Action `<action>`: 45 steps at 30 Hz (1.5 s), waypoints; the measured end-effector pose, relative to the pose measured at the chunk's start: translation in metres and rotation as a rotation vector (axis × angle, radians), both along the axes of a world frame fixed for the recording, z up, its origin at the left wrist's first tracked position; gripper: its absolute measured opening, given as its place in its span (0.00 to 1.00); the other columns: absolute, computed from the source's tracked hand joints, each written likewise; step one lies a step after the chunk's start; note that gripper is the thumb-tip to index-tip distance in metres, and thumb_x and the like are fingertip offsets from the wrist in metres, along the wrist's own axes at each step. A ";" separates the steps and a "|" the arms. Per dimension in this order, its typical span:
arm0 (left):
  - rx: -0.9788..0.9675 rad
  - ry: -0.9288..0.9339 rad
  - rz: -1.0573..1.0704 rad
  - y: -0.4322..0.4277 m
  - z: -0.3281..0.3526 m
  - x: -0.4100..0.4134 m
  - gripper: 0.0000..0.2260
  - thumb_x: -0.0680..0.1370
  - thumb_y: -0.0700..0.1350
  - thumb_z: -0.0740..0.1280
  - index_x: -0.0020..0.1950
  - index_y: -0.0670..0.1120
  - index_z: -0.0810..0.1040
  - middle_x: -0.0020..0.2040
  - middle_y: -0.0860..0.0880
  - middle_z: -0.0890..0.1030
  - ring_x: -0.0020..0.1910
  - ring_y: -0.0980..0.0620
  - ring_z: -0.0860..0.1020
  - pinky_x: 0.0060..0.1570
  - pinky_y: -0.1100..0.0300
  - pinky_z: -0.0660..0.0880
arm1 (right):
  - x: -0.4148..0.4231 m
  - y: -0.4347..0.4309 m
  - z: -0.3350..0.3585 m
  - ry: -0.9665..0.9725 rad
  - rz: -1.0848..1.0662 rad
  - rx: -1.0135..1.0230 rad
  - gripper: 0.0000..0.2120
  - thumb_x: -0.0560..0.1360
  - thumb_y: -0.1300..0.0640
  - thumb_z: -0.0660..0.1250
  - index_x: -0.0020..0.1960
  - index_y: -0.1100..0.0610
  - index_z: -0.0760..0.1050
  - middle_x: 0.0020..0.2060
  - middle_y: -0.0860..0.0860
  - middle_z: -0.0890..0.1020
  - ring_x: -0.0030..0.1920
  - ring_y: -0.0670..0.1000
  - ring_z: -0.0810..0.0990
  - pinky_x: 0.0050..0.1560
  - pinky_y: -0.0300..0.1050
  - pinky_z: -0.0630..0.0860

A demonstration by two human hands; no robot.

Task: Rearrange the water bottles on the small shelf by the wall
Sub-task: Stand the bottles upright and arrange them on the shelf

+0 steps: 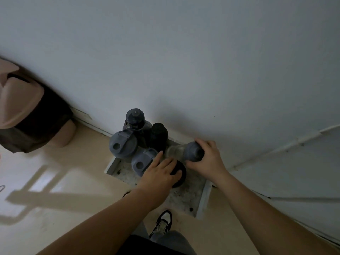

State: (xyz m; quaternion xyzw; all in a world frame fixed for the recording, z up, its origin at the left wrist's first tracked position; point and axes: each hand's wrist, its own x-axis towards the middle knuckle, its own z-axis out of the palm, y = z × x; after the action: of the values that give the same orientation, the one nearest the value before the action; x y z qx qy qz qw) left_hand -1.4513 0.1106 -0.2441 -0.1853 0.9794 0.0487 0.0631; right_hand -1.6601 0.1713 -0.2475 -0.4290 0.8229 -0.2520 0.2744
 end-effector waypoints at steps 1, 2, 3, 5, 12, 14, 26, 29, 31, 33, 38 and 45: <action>-0.002 0.015 0.010 0.000 -0.001 0.001 0.27 0.71 0.45 0.75 0.70 0.52 0.78 0.73 0.40 0.75 0.75 0.40 0.69 0.76 0.38 0.44 | 0.002 -0.004 0.001 0.020 0.020 -0.020 0.45 0.61 0.38 0.79 0.74 0.52 0.71 0.61 0.54 0.71 0.61 0.59 0.74 0.64 0.53 0.74; 0.003 0.032 0.023 -0.001 -0.001 0.001 0.26 0.70 0.46 0.76 0.68 0.52 0.79 0.71 0.40 0.77 0.73 0.40 0.71 0.76 0.37 0.47 | 0.005 -0.010 0.002 0.045 0.031 -0.034 0.46 0.60 0.33 0.76 0.74 0.51 0.71 0.60 0.53 0.71 0.60 0.59 0.74 0.63 0.55 0.75; 0.023 0.043 0.038 -0.003 0.000 0.001 0.26 0.69 0.47 0.77 0.67 0.52 0.80 0.69 0.40 0.78 0.71 0.39 0.73 0.76 0.37 0.50 | 0.007 -0.016 0.004 0.074 0.033 -0.029 0.46 0.60 0.29 0.73 0.73 0.49 0.72 0.59 0.52 0.71 0.60 0.58 0.75 0.61 0.55 0.77; 0.055 0.061 0.064 -0.005 0.003 0.003 0.25 0.68 0.48 0.78 0.65 0.53 0.81 0.66 0.40 0.80 0.70 0.39 0.74 0.77 0.37 0.53 | 0.014 -0.029 0.009 0.110 0.021 0.015 0.44 0.60 0.26 0.71 0.70 0.47 0.72 0.58 0.51 0.70 0.59 0.56 0.75 0.58 0.54 0.78; -0.006 0.058 0.097 -0.002 0.002 0.008 0.24 0.73 0.49 0.74 0.69 0.53 0.78 0.70 0.42 0.77 0.73 0.39 0.70 0.76 0.34 0.54 | 0.021 -0.076 0.019 0.100 0.091 0.202 0.39 0.62 0.27 0.71 0.64 0.49 0.72 0.59 0.54 0.75 0.58 0.58 0.79 0.57 0.56 0.79; -0.008 0.064 0.108 -0.005 0.005 0.007 0.23 0.73 0.48 0.74 0.69 0.54 0.78 0.71 0.43 0.77 0.74 0.39 0.68 0.77 0.34 0.50 | 0.017 -0.079 0.020 0.078 0.150 0.193 0.39 0.62 0.28 0.72 0.66 0.49 0.73 0.61 0.54 0.78 0.59 0.58 0.79 0.58 0.56 0.79; -0.004 0.114 0.105 0.000 0.004 0.007 0.23 0.77 0.54 0.69 0.72 0.55 0.75 0.75 0.44 0.72 0.77 0.39 0.63 0.77 0.37 0.38 | 0.006 -0.072 0.037 0.045 0.241 0.264 0.55 0.60 0.43 0.83 0.79 0.56 0.61 0.74 0.56 0.66 0.72 0.59 0.68 0.68 0.52 0.71; -0.003 0.112 0.108 0.002 0.005 0.007 0.22 0.79 0.54 0.66 0.74 0.55 0.73 0.76 0.44 0.70 0.78 0.40 0.60 0.77 0.35 0.38 | 0.011 -0.061 0.034 -0.220 0.012 0.256 0.51 0.55 0.39 0.85 0.70 0.57 0.69 0.63 0.50 0.76 0.59 0.51 0.76 0.55 0.49 0.77; 0.004 0.101 0.116 0.002 0.005 0.008 0.22 0.79 0.54 0.66 0.74 0.55 0.73 0.76 0.44 0.70 0.78 0.40 0.60 0.77 0.36 0.38 | 0.014 -0.058 0.029 -0.302 -0.048 0.217 0.48 0.55 0.37 0.84 0.67 0.55 0.71 0.61 0.50 0.79 0.58 0.53 0.79 0.56 0.52 0.80; 0.009 0.085 0.115 0.002 0.005 0.008 0.22 0.78 0.53 0.68 0.72 0.55 0.74 0.75 0.43 0.72 0.77 0.40 0.63 0.76 0.36 0.38 | 0.014 -0.059 0.027 -0.333 -0.031 0.206 0.51 0.55 0.37 0.84 0.71 0.56 0.69 0.65 0.51 0.78 0.62 0.54 0.79 0.61 0.54 0.79; -0.006 0.084 0.117 0.005 0.003 0.007 0.24 0.74 0.47 0.73 0.70 0.51 0.77 0.73 0.39 0.74 0.74 0.37 0.68 0.76 0.37 0.38 | 0.009 -0.066 0.030 -0.451 0.023 0.218 0.54 0.64 0.58 0.84 0.81 0.54 0.57 0.73 0.53 0.70 0.70 0.54 0.72 0.64 0.49 0.74; -0.046 0.073 0.056 -0.001 0.003 0.012 0.25 0.73 0.44 0.72 0.71 0.52 0.76 0.74 0.42 0.73 0.75 0.39 0.68 0.77 0.36 0.43 | 0.006 -0.064 0.024 -0.515 0.062 0.177 0.52 0.67 0.67 0.79 0.82 0.54 0.54 0.76 0.53 0.68 0.65 0.48 0.69 0.57 0.40 0.70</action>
State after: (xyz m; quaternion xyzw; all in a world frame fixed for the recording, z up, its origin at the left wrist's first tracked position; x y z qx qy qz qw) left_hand -1.4389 0.1096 -0.2409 -0.2120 0.9764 0.0349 0.0216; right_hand -1.6541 0.1071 -0.2236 -0.3499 0.7313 -0.2715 0.5188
